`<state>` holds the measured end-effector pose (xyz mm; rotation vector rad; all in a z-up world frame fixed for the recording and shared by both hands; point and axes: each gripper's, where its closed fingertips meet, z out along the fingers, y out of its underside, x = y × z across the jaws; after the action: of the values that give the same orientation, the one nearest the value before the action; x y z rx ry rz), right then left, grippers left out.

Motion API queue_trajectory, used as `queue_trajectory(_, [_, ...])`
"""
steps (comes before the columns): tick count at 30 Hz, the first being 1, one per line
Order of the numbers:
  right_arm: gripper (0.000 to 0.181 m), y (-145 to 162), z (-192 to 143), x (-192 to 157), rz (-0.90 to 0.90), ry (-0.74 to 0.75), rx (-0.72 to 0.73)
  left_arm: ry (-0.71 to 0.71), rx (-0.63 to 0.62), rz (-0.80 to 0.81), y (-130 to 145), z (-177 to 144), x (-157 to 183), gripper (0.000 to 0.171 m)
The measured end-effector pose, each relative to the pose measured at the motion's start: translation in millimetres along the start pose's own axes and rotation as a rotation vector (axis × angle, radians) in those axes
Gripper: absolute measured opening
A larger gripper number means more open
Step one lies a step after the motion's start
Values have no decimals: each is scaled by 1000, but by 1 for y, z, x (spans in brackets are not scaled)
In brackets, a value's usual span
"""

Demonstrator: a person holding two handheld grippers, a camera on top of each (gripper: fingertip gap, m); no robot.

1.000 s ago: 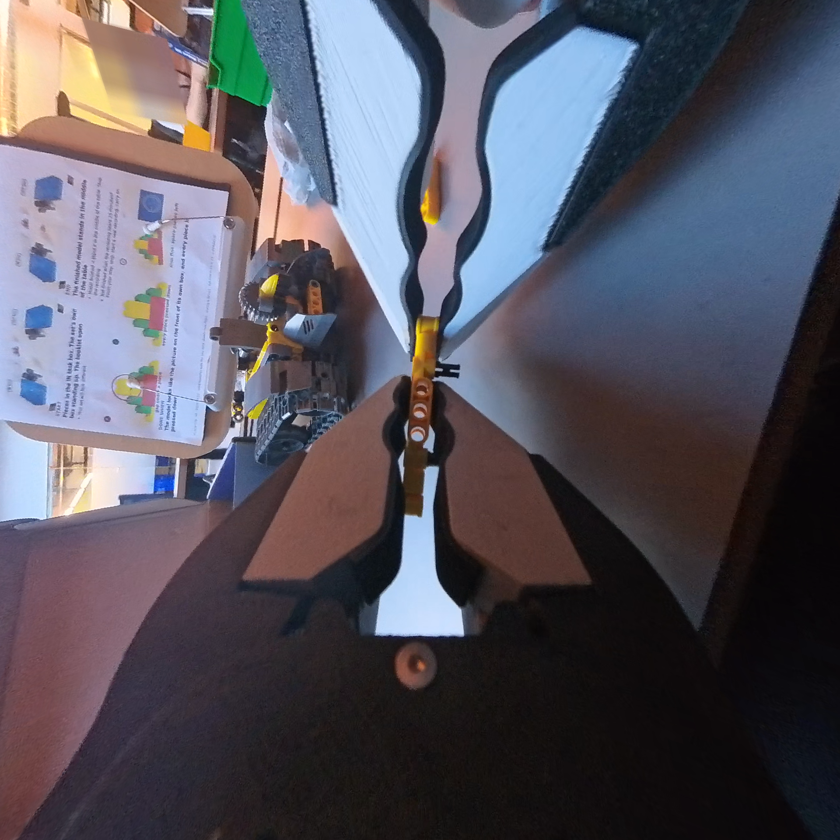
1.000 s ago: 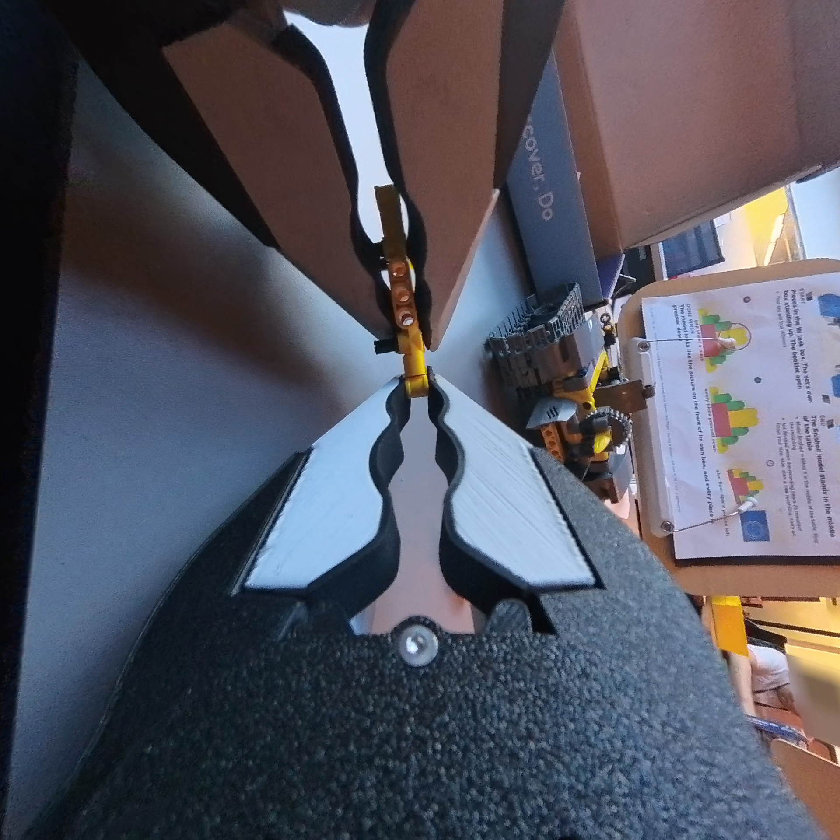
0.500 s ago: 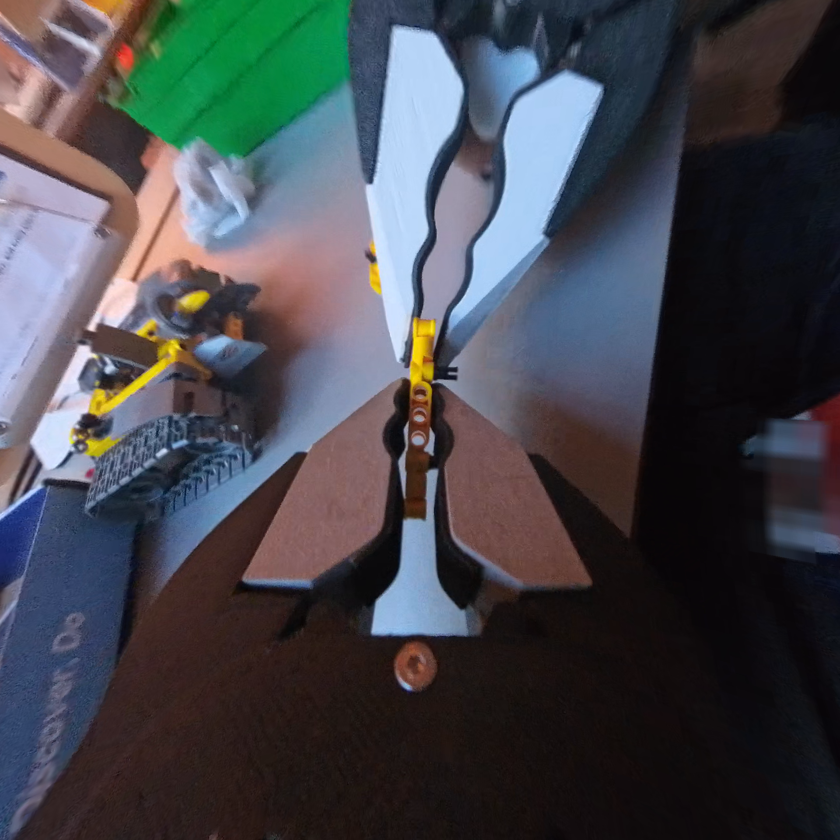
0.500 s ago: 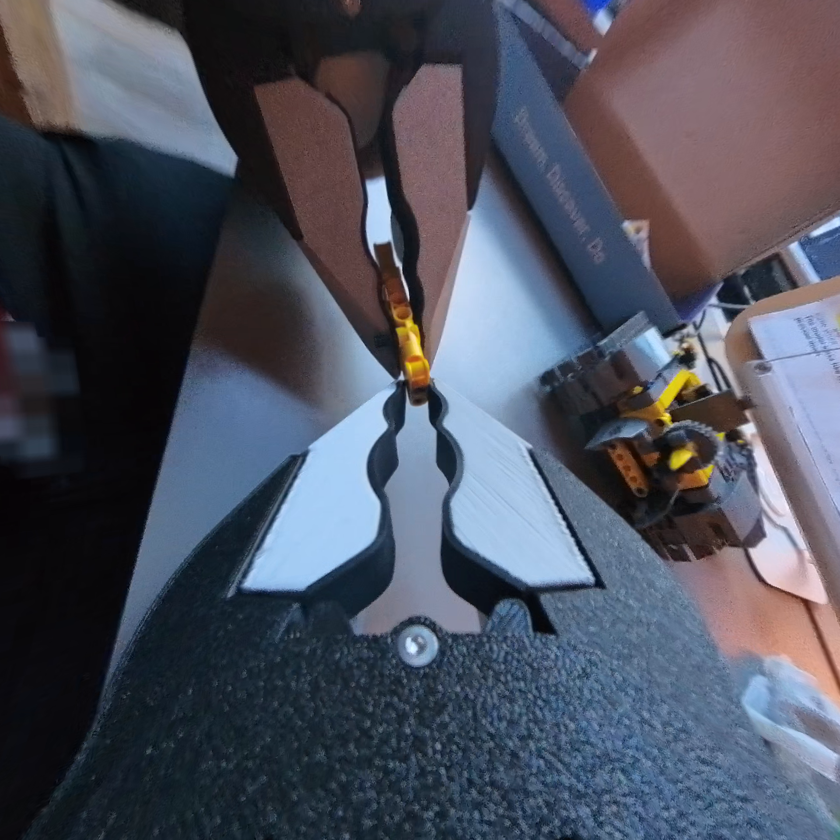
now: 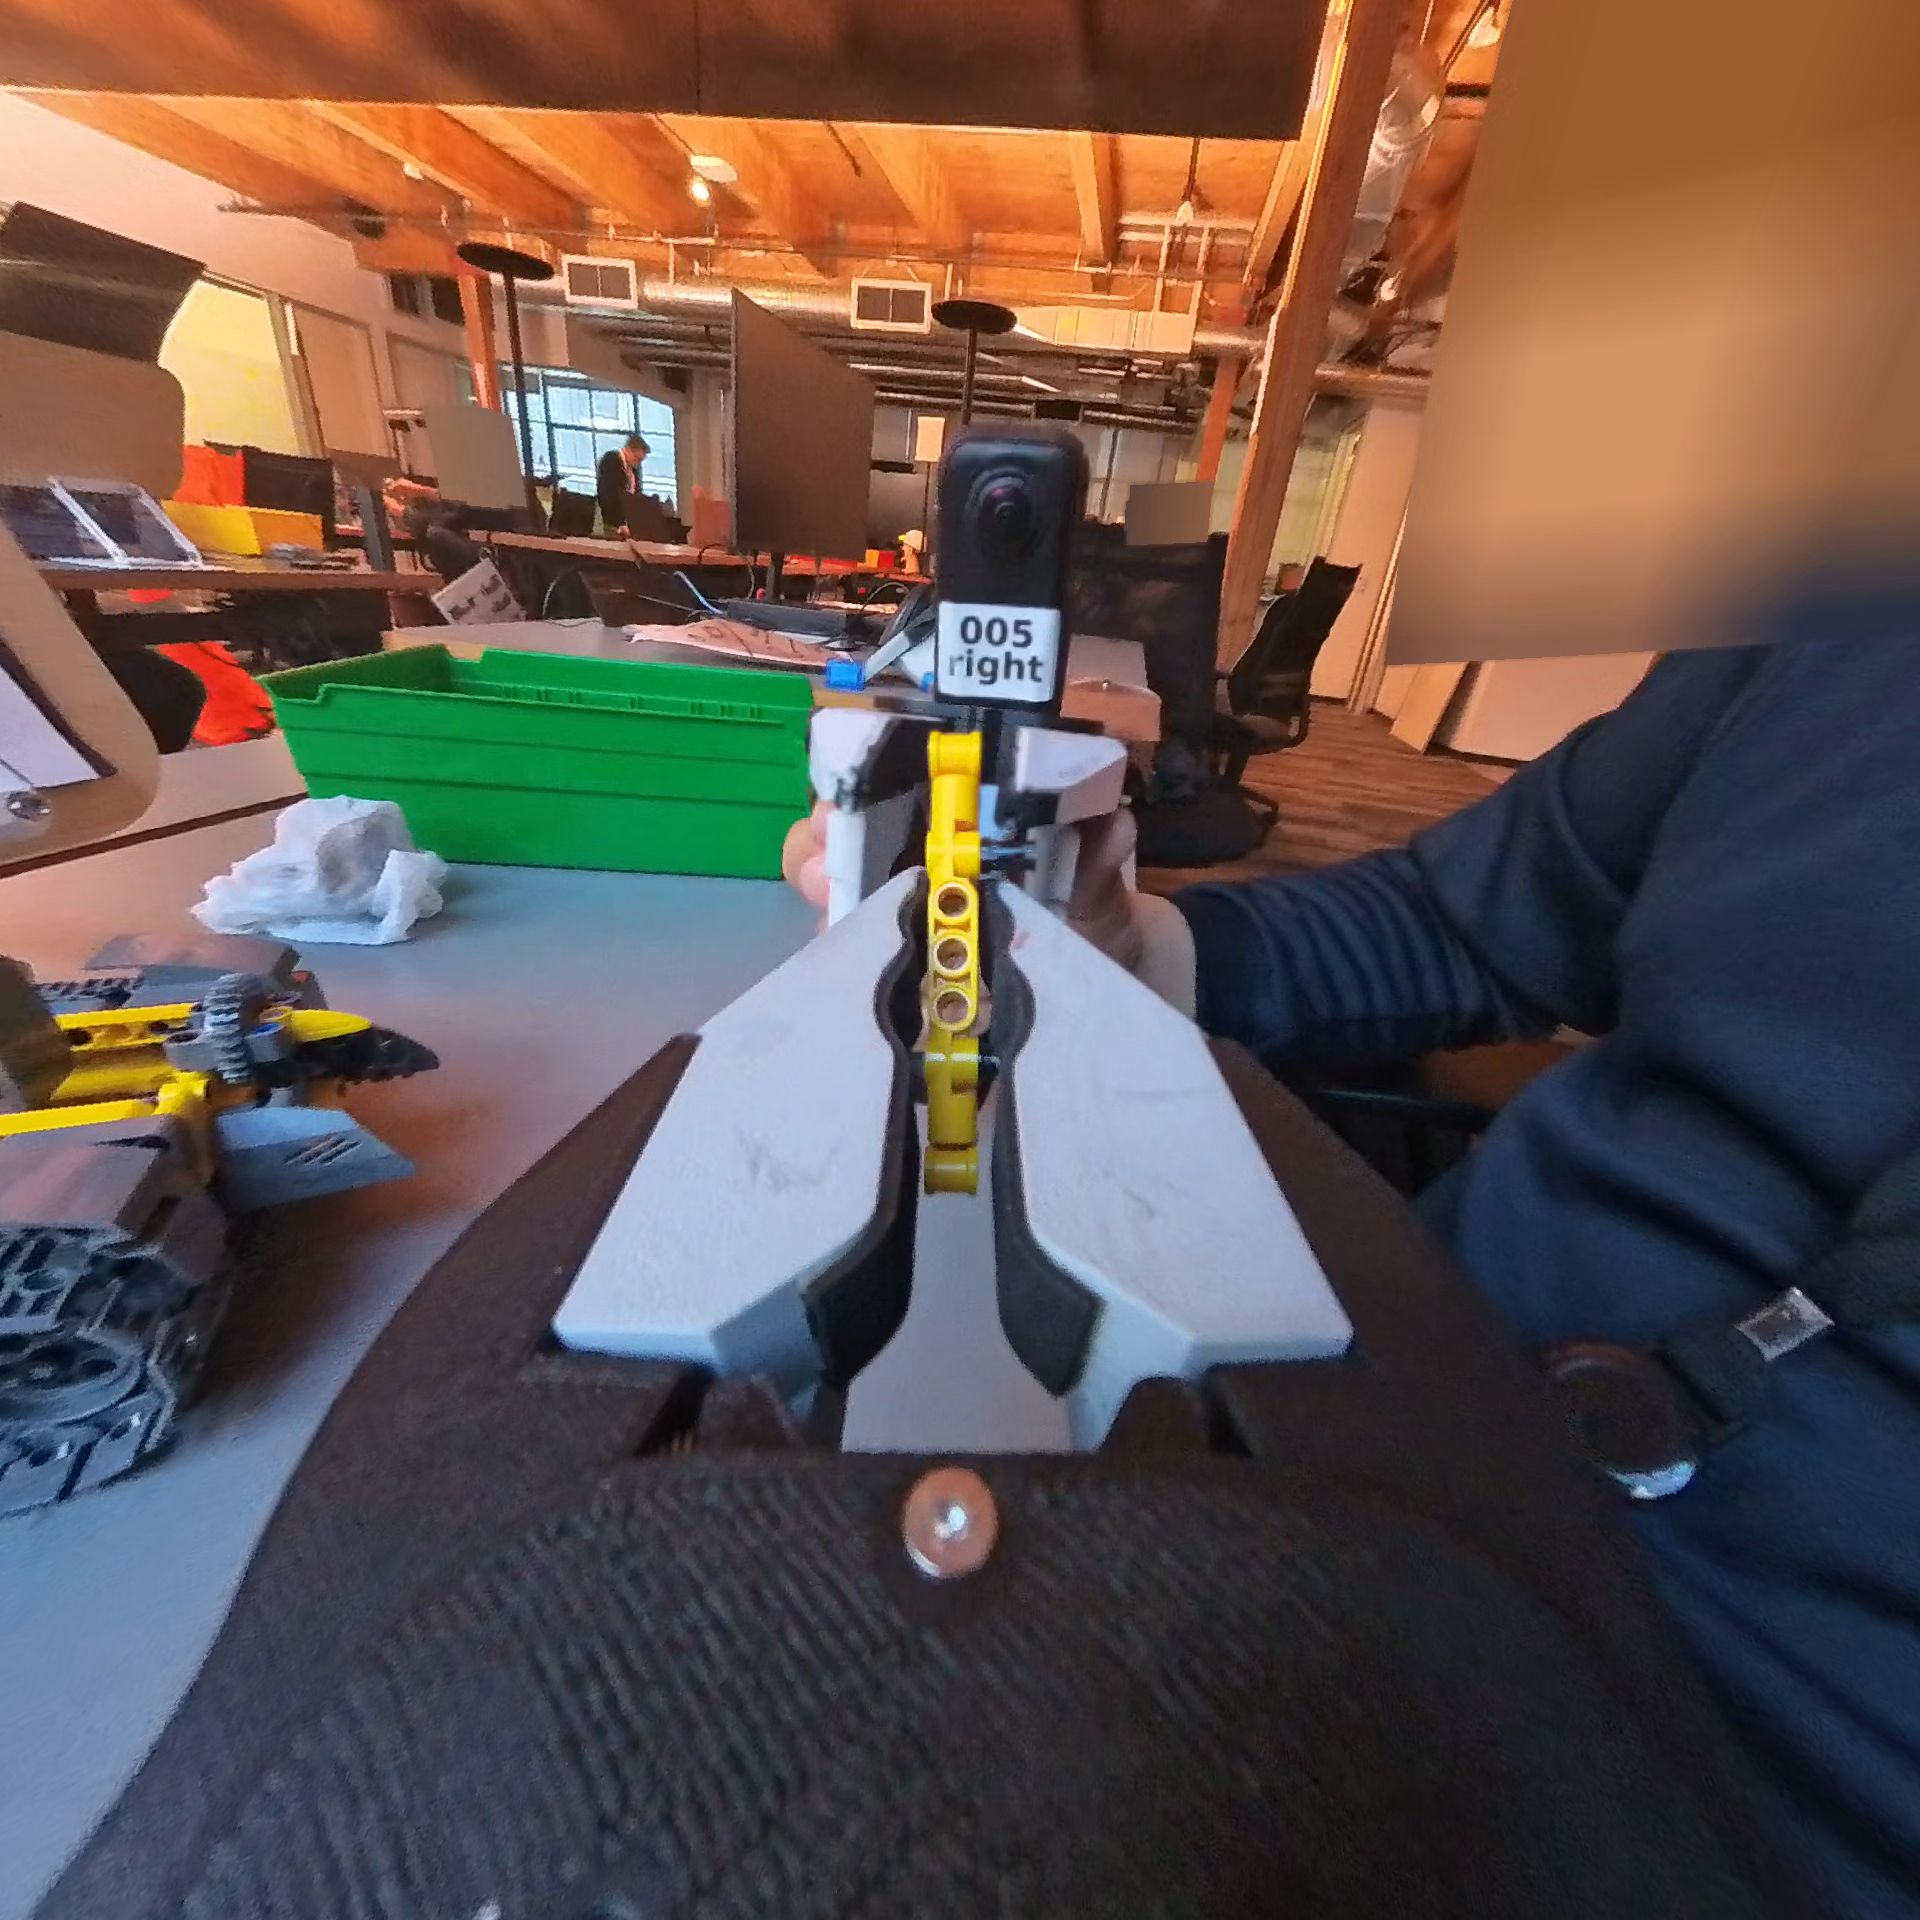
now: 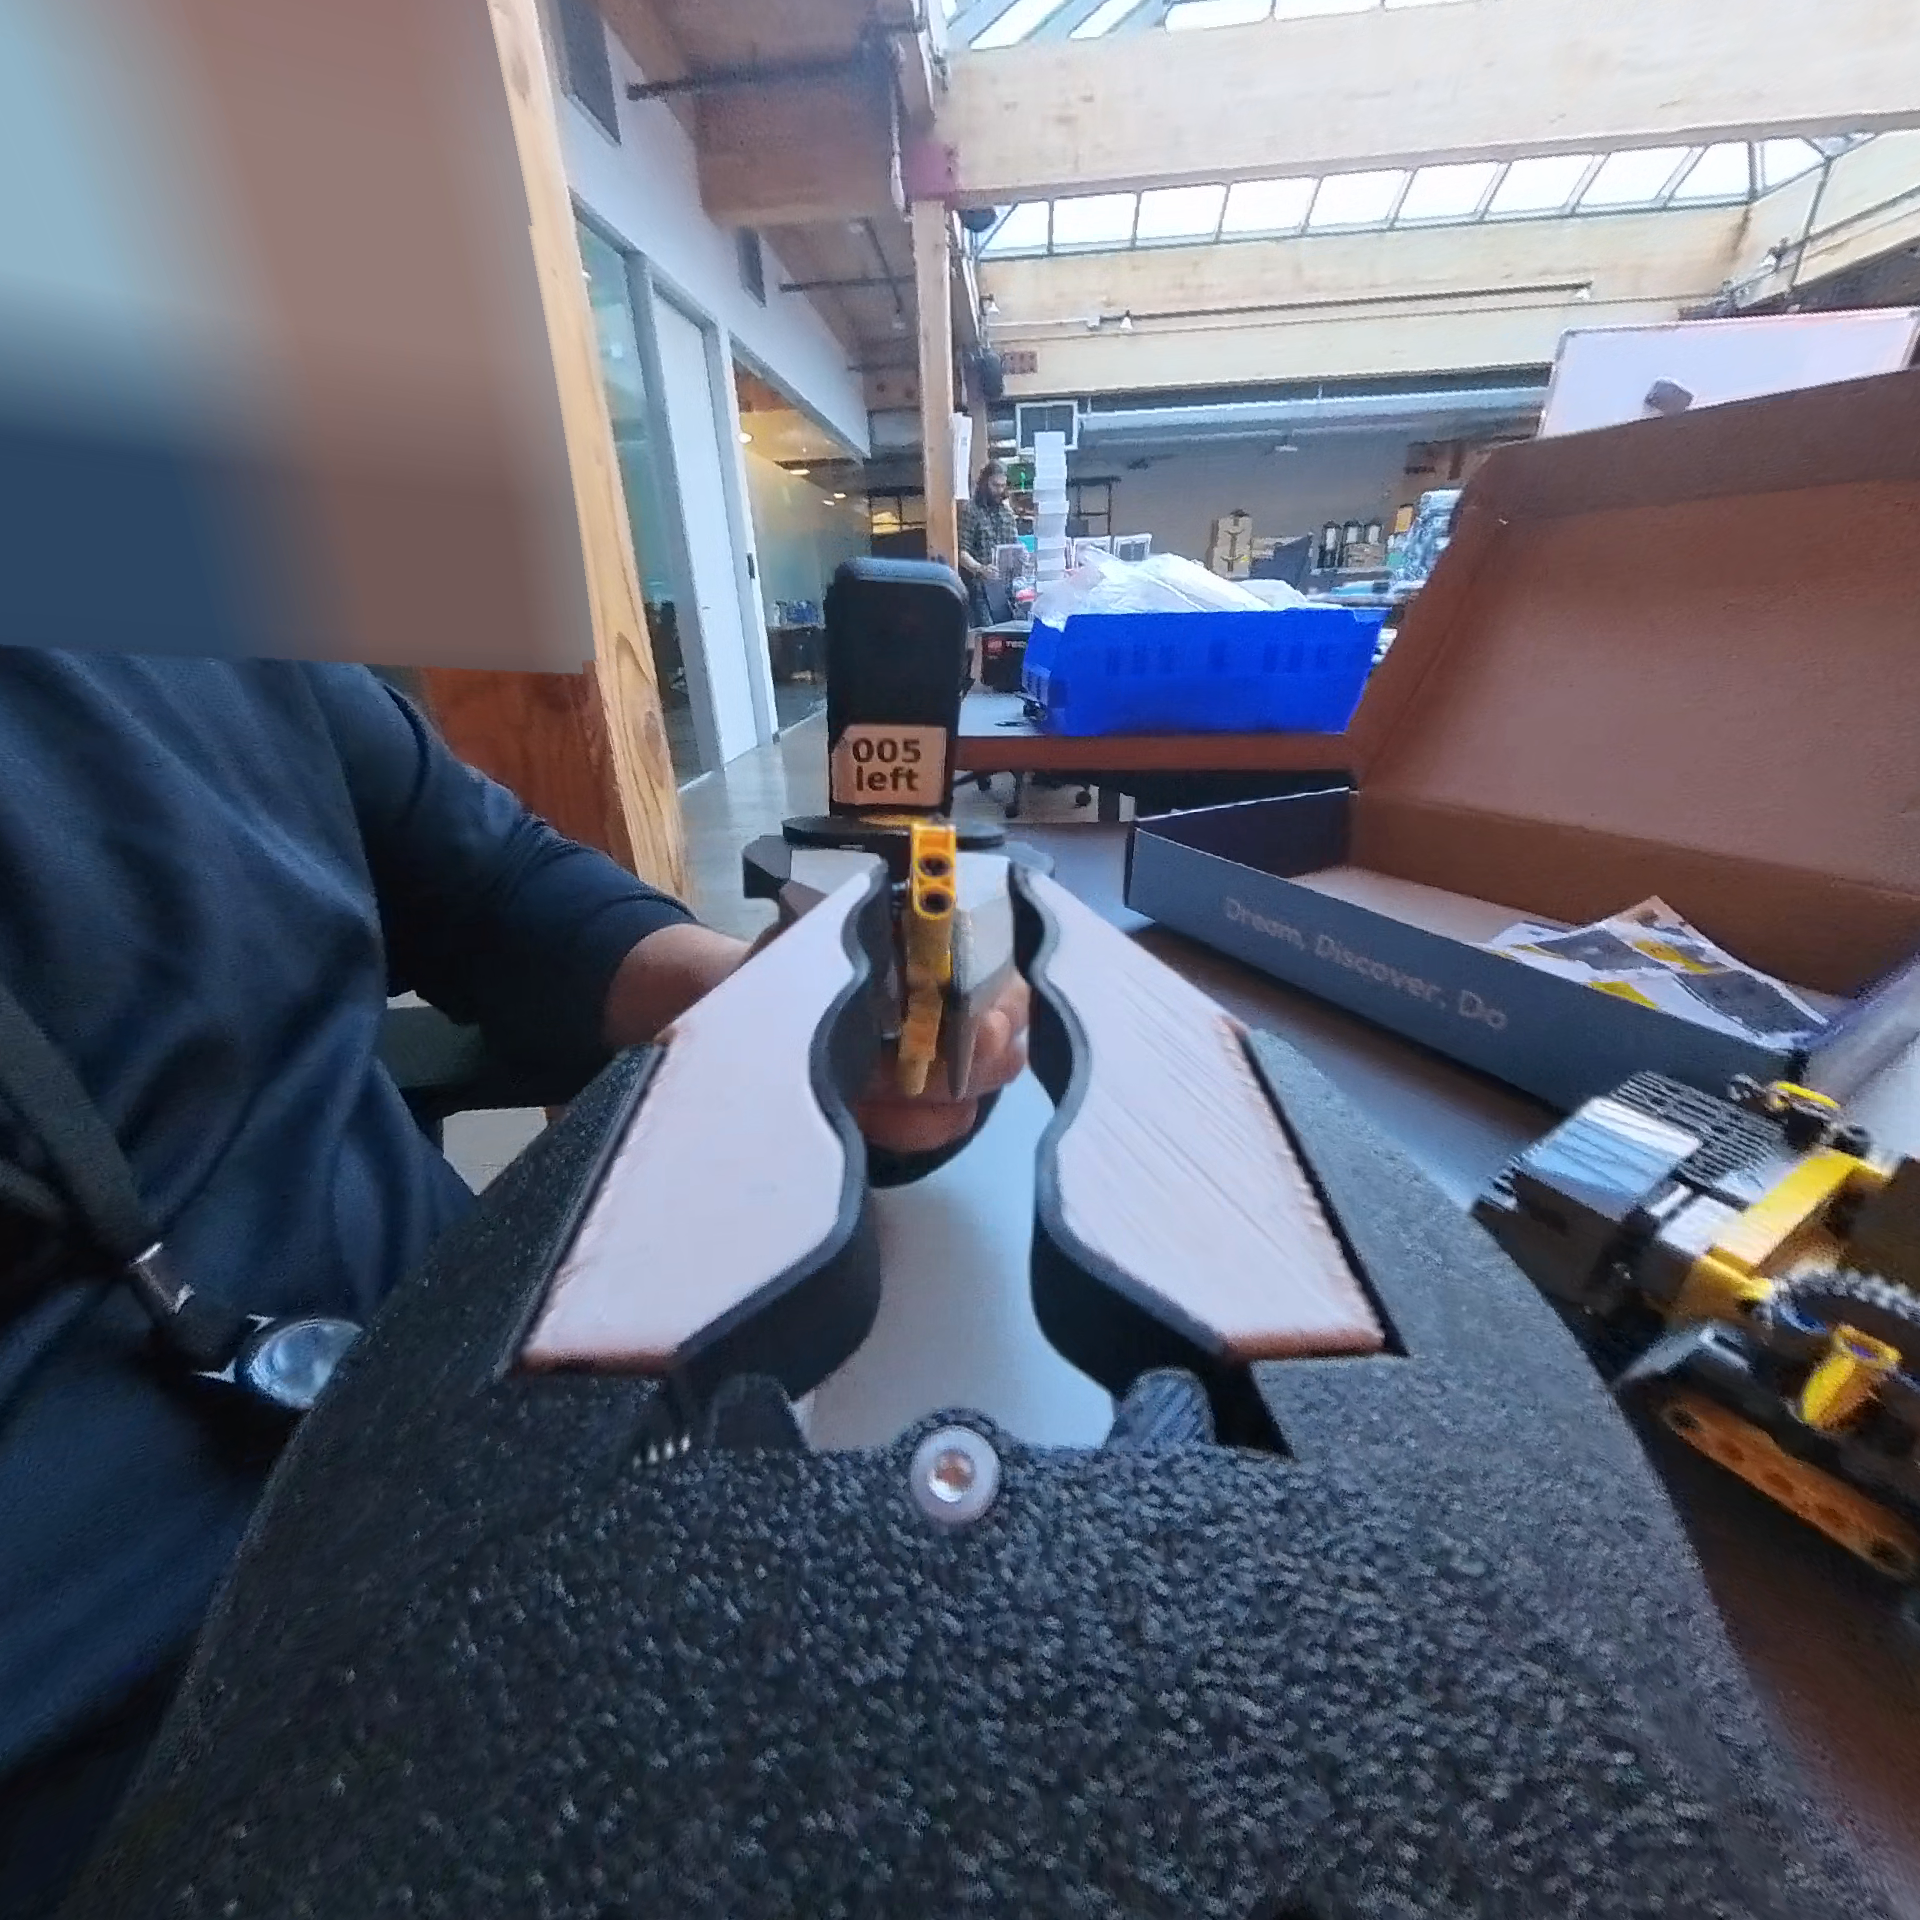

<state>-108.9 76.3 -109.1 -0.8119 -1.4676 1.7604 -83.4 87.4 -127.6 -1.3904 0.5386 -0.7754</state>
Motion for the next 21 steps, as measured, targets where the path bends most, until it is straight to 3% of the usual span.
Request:
queue_trajectory(2, [7,-2,7,-5,-25,-8,1,2,26,-8,-3,2,2,5])
queue_trajectory(7, [6,-8,15,-6,25,14,31,18,65,-58,-11,-2,3,5])
queue_trajectory(13, [6,-11,19,-8,58,10,18,3,49,-7,-15,-5,5,5])
queue_trajectory(16, [13,-13,22,-6,78,19,45,-17,44,-8,-17,-2,5,5])
queue_trajectory(21, [8,-18,25,-8,100,19,91,-1,76,-55,-20,-2,7,5])
